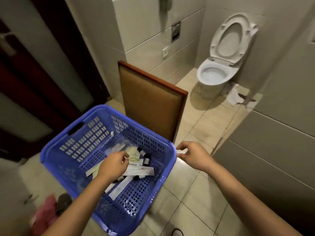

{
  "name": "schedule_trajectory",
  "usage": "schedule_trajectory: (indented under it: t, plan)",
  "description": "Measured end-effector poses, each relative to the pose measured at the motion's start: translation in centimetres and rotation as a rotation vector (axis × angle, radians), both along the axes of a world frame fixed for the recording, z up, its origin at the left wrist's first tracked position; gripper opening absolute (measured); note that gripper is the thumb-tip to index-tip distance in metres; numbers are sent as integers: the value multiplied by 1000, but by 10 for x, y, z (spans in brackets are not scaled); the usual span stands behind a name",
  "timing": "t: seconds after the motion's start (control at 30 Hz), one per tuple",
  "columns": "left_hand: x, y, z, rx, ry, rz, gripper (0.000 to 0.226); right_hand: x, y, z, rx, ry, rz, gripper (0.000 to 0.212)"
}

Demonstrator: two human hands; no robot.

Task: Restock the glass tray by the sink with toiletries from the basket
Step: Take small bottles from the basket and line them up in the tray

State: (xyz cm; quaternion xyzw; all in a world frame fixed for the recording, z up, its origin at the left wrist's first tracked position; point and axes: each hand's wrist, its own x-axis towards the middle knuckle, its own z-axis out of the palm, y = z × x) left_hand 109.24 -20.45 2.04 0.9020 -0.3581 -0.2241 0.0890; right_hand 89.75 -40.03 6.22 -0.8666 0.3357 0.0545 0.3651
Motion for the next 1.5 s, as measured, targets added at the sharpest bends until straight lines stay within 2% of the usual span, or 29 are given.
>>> schedule_trajectory:
  t: [0.23,0.3,0.43,0.53,0.63,0.77,0.93,1.03,1.07,1.17,1.23,1.37,1.5]
  plan:
    - [19,40,-57,90,169,202,24,80,26,-66,71,174,269,27]
    - [24,49,-72,83,237,248,22,94,33,-86,88,245,288,23]
    - [44,51,-110,58,378,301,23,121,42,-128,-3,440,346,9]
    - [63,33,-135,64,461,313,15,144,45,-155,-21,552,322,21]
    - [83,14,-164,39,544,378,21,164,41,-183,-12,662,256,37]
    - [100,-12,-210,-15,644,519,26,187,28,-223,-26,741,144,36]
    - [109,-70,-261,-88,740,639,21,213,22,-290,163,725,15,37]
    - [115,-97,-296,-150,790,760,17,219,23,-337,316,700,-94,20]
    - [116,-103,-307,-150,782,763,16,221,25,-353,345,697,-135,27]
    - [118,-114,-320,-139,724,752,24,219,28,-395,311,775,-267,73]
    - [118,-119,-331,-140,705,757,29,220,28,-407,291,757,-317,85]
    - [124,-124,-338,-105,677,743,39,226,21,-409,250,689,-342,62]
    - [135,-131,-345,-54,655,677,46,228,24,-417,252,621,-294,61]
